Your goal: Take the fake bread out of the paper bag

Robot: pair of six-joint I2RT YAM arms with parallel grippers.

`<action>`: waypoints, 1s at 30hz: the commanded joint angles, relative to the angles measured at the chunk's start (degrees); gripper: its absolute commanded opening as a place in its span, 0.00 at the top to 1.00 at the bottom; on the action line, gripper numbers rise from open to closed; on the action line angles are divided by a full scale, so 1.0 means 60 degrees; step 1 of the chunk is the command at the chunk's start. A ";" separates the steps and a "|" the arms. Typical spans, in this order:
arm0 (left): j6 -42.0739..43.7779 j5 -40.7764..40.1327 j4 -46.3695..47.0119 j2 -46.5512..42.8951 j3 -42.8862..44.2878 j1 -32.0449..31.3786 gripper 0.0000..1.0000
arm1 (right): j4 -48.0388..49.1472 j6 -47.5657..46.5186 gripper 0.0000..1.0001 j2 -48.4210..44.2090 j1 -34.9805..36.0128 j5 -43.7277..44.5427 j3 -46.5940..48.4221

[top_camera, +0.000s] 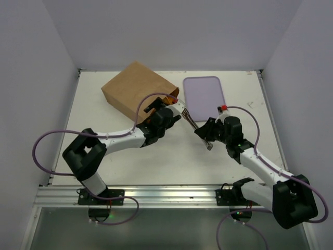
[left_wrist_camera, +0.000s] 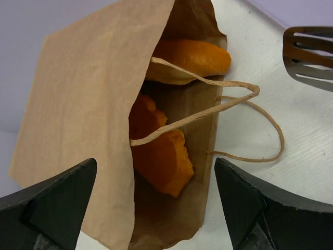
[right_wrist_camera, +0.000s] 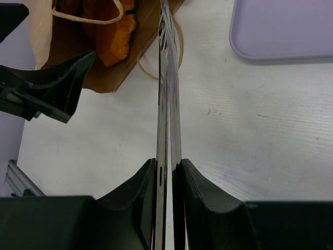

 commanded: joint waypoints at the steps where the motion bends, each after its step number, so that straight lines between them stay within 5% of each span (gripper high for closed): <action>1: 0.0517 -0.0379 0.0090 0.0296 0.0530 -0.0041 0.01 | 0.0018 -0.0206 0.82 -0.0039 -0.0178 -0.0431 0.0468; 4: 0.0604 -0.0861 0.0221 0.0677 0.0793 -0.0041 0.03 | 0.0003 -0.0221 0.82 -0.0097 -0.0237 -0.0475 0.0454; 8: 0.0867 -0.1799 0.0265 0.1351 0.1351 -0.0041 0.21 | 0.0003 -0.0221 0.82 -0.0127 -0.0296 -0.0577 0.0410; 13: 0.1190 -0.2181 0.0675 0.1645 0.1455 -0.0041 0.32 | -0.0012 -0.0235 0.82 -0.0171 -0.0355 -0.0622 0.0395; 15: 0.1234 -0.2181 0.0851 0.1660 0.1454 -0.0041 0.41 | -0.0012 -0.0235 0.82 -0.0142 -0.0355 -0.0622 0.0410; 17: 0.1278 -0.2167 0.0939 0.1674 0.1483 -0.0041 0.66 | -0.0012 -0.0235 0.82 -0.0112 -0.0370 -0.0665 0.0439; 20: 0.1220 -0.2050 0.0866 0.1558 0.1557 -0.0027 0.87 | -0.0027 -0.0294 0.82 -0.0054 -0.0370 -0.0695 0.0468; 24: 0.0854 -0.1786 0.0530 0.1148 0.1513 0.0002 0.99 | -0.0173 -0.0601 0.83 0.0063 -0.0370 -0.0870 0.0571; 30: 0.0386 -0.1785 0.0164 0.0343 0.0972 0.0251 1.00 | 0.0002 -0.0763 0.82 0.0137 -0.0355 -0.1368 0.0703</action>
